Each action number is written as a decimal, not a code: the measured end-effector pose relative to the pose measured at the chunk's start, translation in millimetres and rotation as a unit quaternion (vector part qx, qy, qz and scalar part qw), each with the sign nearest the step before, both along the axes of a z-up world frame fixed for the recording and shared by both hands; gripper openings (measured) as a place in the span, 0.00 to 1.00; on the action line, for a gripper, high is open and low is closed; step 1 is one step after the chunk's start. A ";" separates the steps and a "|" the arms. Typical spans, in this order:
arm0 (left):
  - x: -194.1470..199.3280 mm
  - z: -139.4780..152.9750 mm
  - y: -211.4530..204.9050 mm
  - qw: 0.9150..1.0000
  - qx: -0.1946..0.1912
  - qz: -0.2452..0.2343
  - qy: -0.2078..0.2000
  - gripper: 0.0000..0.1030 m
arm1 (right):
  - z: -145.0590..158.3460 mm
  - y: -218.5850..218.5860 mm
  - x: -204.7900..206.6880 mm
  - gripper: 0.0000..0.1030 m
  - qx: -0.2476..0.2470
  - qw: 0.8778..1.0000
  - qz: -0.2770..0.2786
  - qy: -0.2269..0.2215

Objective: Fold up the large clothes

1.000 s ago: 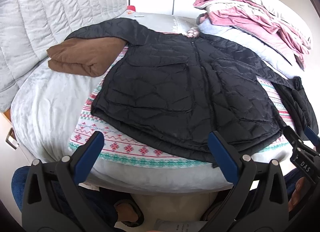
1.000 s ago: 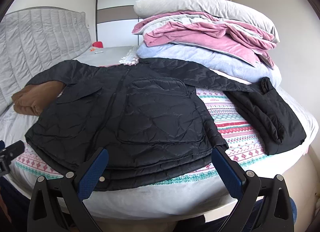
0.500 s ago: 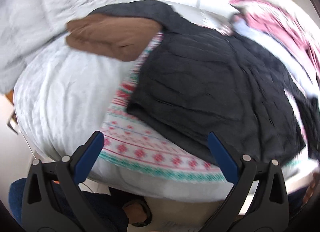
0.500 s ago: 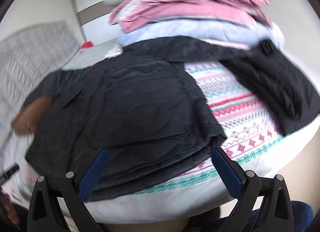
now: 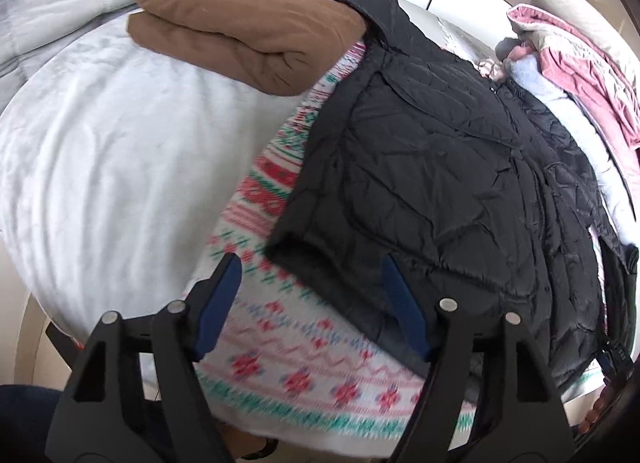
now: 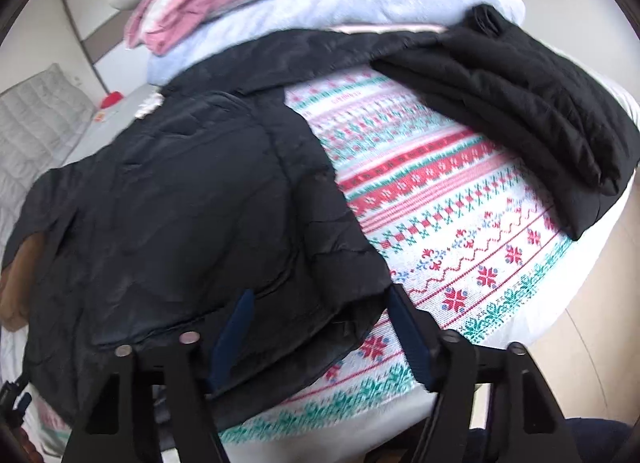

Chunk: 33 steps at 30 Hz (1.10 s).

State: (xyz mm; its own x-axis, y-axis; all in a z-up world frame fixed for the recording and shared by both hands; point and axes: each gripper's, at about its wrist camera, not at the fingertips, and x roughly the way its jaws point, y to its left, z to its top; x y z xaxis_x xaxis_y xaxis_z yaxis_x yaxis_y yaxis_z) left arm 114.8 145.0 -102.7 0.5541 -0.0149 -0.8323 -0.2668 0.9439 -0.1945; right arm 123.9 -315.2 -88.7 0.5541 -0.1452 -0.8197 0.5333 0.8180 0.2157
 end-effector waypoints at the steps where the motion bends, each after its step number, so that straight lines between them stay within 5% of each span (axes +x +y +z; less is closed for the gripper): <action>1: 2.5 -1.4 -3.1 1.000 0.003 -0.002 0.000 0.68 | -5.0 -3.7 1.4 0.59 0.008 1.000 -0.007 0.002; 3: 7.8 -3.8 -12.7 1.000 0.020 -0.012 -0.002 0.58 | -13.9 -9.5 3.7 0.42 0.027 1.000 -0.012 0.006; 5: 13.6 -7.3 -19.8 0.999 0.030 -0.025 0.002 0.24 | -17.6 -13.5 4.6 0.24 0.044 0.999 -0.008 -0.002; 6: 15.5 -9.0 -22.7 0.999 0.033 -0.030 0.004 0.17 | -16.9 -13.3 4.5 0.12 0.046 0.999 -0.002 -0.008; 8: 14.9 -7.3 -25.0 0.999 0.042 -0.029 -0.002 0.09 | -11.8 -11.0 5.6 0.08 0.041 0.999 0.009 -0.019; 17: -33.3 15.2 -35.7 0.998 0.037 -0.053 -0.024 0.07 | 22.7 -27.1 -14.1 0.06 0.000 0.998 -0.012 -0.064; 24: -37.2 13.7 -37.1 0.997 0.044 -0.056 -0.014 0.10 | 15.0 -24.0 -5.7 0.07 -0.020 0.999 -0.014 -0.021; 28: -40.3 20.3 -32.3 0.998 0.032 -0.048 -0.011 0.16 | 15.7 -32.2 -12.7 0.16 0.005 0.999 -0.027 -0.023; 30: -46.7 26.6 -26.4 0.999 0.021 -0.037 -0.012 0.25 | 24.0 -35.8 -17.4 0.36 0.007 0.999 -0.037 -0.029; 33: -55.5 42.7 -13.2 1.000 -0.008 -0.017 -0.024 0.45 | 44.2 -41.8 -26.8 0.50 0.016 0.997 -0.039 -0.061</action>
State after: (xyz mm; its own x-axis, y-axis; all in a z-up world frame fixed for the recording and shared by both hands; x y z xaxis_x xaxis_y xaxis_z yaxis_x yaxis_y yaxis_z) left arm 59.3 131.8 -60.1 0.5917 -0.0471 -0.8048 -0.2255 0.9488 -0.2214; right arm 97.1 -356.9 -44.5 0.6385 -0.1675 -0.7512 0.5636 0.7664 0.3081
